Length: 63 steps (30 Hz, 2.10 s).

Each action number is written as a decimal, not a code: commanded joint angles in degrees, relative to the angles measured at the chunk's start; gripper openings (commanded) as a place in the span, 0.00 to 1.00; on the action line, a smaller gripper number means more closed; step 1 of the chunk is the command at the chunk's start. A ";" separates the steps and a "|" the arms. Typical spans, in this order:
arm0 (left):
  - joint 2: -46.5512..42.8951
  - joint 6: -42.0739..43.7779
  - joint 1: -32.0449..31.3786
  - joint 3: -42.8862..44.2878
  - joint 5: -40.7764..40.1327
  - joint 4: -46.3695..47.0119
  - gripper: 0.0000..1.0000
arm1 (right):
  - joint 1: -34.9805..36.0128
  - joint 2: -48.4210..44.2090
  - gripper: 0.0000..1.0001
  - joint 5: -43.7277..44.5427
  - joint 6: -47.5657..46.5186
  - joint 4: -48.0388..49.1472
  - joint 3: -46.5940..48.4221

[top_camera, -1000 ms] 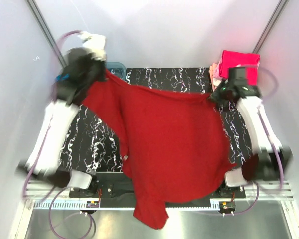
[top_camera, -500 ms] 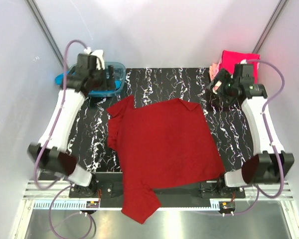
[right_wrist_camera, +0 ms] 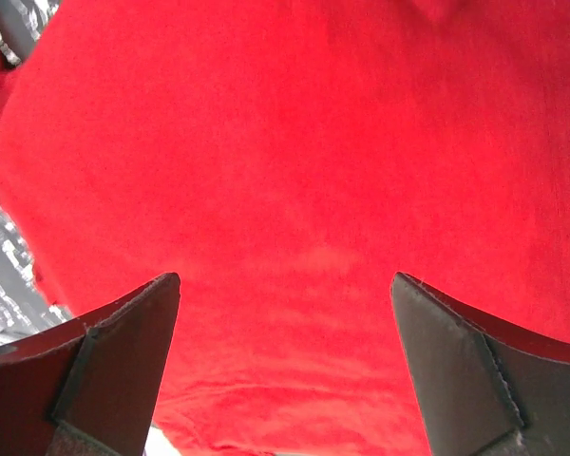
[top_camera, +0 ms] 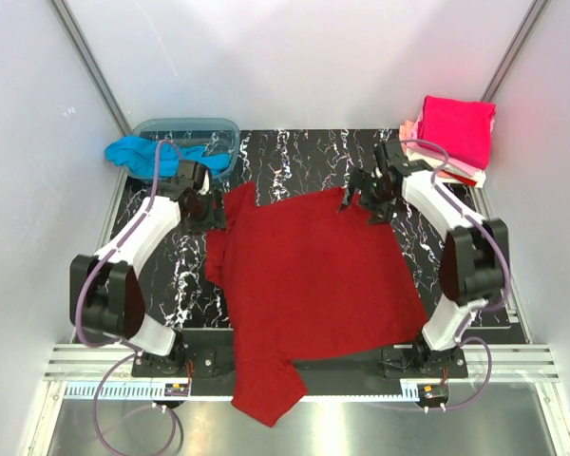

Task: Fold and stack the t-shirts
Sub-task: Flatten the tshirt out

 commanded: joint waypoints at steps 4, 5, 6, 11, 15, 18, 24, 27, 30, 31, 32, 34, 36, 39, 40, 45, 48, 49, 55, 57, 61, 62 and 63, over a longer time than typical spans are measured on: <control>5.40 -3.67 0.01 -0.57 -4.09 5.76 0.68 | -0.33 12.04 1.00 4.33 -5.03 0.00 11.55; 5.67 -3.94 0.01 -1.28 -3.92 6.47 0.68 | -0.33 13.45 1.00 4.86 -5.30 -0.26 12.96; 5.75 -4.37 0.01 -1.81 -3.74 7.69 0.68 | -0.33 14.77 1.00 5.56 -5.65 -1.04 15.67; 4.71 -6.48 -0.07 -7.07 -2.42 11.12 0.63 | -0.42 21.99 0.92 10.04 -7.32 -2.72 22.19; 1.98 -9.20 -1.21 -13.05 -1.46 16.39 0.59 | -0.42 24.54 0.63 14.25 -8.55 -3.77 24.92; 1.10 -11.48 -3.76 -18.06 0.30 21.30 0.57 | -0.33 25.33 0.56 15.32 -9.17 -3.78 24.23; -0.92 -12.82 -6.40 -21.23 -0.93 24.39 0.51 | -0.33 26.73 0.57 16.99 -9.61 -2.28 22.46; 0.47 -12.73 -6.40 -21.59 -1.02 25.10 0.45 | -0.42 28.66 0.57 17.52 -9.87 -2.90 24.30; 1.53 -12.38 -6.40 -21.24 -0.84 25.28 0.40 | -0.34 30.51 0.54 18.31 -9.96 -3.51 25.80; 1.71 -12.29 -6.40 -21.23 -0.75 25.45 0.39 | -0.33 30.87 0.53 18.49 -10.14 -3.51 26.06; 1.71 -12.37 -6.40 -21.41 -0.32 25.72 0.38 | -0.51 31.39 0.49 19.01 -10.14 -3.60 26.50; 1.71 -12.20 -6.40 -21.50 -0.14 25.81 0.37 | -0.68 31.75 0.42 19.28 -10.31 -3.77 26.94; 1.80 -12.20 -6.40 -21.76 -0.05 26.25 0.36 | -0.77 30.71 0.34 19.98 -10.05 -3.43 26.77; 2.33 -12.20 -6.40 -21.50 0.12 26.25 0.33 | -0.77 28.16 0.29 20.77 -9.70 -2.81 26.15; 2.50 -12.11 -6.32 -21.41 0.21 26.33 0.31 | -0.77 27.80 0.28 20.95 -9.61 -3.24 26.24; 2.59 -12.20 -6.32 -21.50 0.21 26.42 0.30 | -0.86 27.79 0.15 22.44 -10.57 -6.32 30.01; 2.59 -12.11 -6.32 -21.50 0.13 26.42 0.30 | -1.39 29.02 0.13 22.79 -11.01 -8.69 33.00; 2.50 -12.20 -6.32 -21.59 0.21 26.51 0.29 | -1.56 29.46 0.13 22.79 -10.93 -9.57 33.62; 2.24 -12.20 -6.32 -21.85 0.13 26.86 0.28 | -4.81 33.41 0.12 20.86 -10.93 -11.07 40.90; 2.15 -12.38 -6.32 -22.02 -0.05 26.95 0.27 | -5.95 36.92 0.12 19.20 -11.10 -11.25 46.26; 2.15 -12.64 -6.32 -21.76 -0.40 26.69 0.27 | -9.29 44.83 0.67 13.22 -11.10 -16.41 59.51; 2.07 -12.64 -6.32 -21.76 -0.49 26.51 0.28 | -9.30 45.11 0.73 13.21 -11.28 -17.74 60.51; 1.89 -12.55 -6.32 -21.68 -0.58 26.42 0.31 | -9.21 43.80 0.79 13.39 -11.28 -16.79 59.65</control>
